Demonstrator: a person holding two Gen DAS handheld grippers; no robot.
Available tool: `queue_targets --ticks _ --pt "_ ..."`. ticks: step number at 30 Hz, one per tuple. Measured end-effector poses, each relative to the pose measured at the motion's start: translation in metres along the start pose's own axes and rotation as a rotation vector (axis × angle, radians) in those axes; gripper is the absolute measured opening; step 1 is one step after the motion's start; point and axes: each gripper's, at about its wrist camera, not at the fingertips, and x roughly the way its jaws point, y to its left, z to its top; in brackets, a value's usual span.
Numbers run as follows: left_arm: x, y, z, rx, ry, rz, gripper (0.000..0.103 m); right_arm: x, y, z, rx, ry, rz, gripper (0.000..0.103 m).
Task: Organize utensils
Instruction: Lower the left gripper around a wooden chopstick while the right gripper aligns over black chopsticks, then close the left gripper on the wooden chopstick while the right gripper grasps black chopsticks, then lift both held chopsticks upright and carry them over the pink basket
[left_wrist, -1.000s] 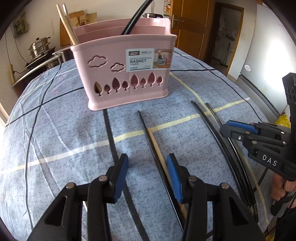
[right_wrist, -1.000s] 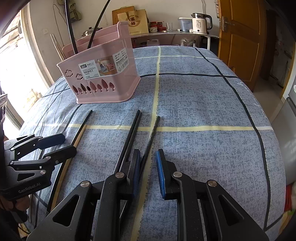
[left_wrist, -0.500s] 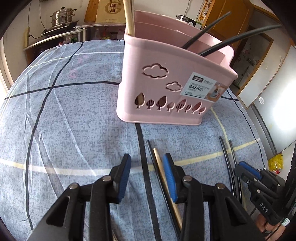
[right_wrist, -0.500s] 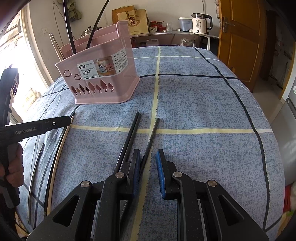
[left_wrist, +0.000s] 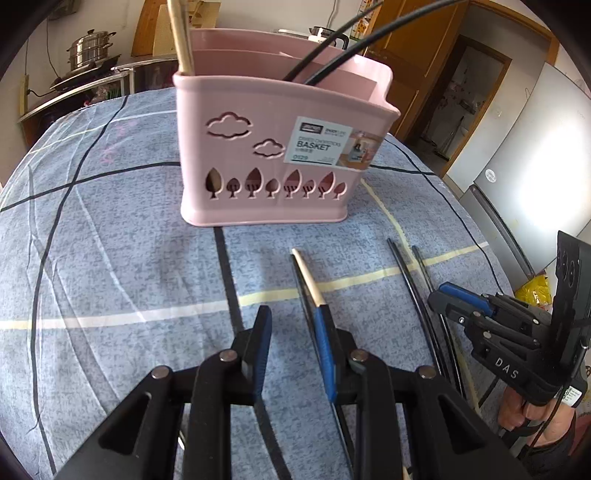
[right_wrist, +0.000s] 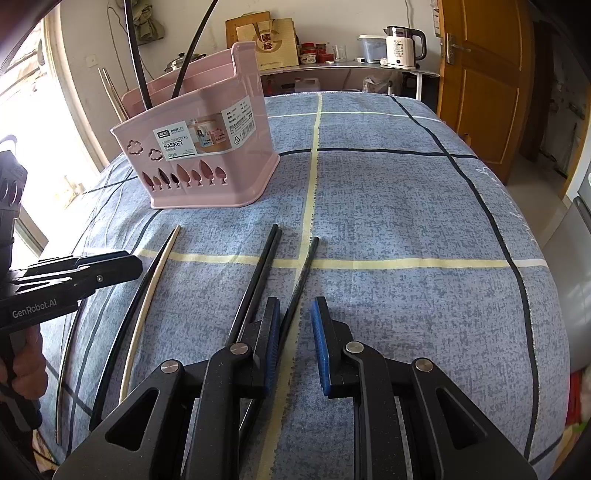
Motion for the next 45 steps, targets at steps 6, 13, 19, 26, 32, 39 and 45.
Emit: queue_targets --ticks 6,13,19,26,32,39,45 --pt "0.003 -0.004 -0.007 0.028 0.029 0.008 0.029 0.001 0.002 0.0 -0.003 0.0 -0.01 0.019" --pt "0.008 -0.025 -0.008 0.115 0.019 0.094 0.034 0.003 0.003 0.004 -0.008 0.006 -0.024 0.019" --pt "0.014 -0.037 -0.006 0.172 0.015 0.186 0.031 0.008 0.006 0.011 -0.021 0.019 -0.05 0.019" --pt "0.02 -0.041 0.006 0.18 0.023 0.204 0.009 0.018 0.01 0.022 -0.045 0.034 -0.076 0.008" --pt "0.007 -0.028 0.015 0.117 -0.004 0.145 0.005 0.009 0.008 0.028 -0.033 0.004 -0.03 0.007" --pt "-0.04 -0.021 0.028 0.085 -0.1 0.07 0.005 -0.028 0.012 0.042 -0.035 -0.099 -0.005 0.006" --pt "-0.081 -0.021 0.041 0.085 -0.191 0.033 0.005 -0.068 0.021 0.055 -0.051 -0.205 0.007 0.005"
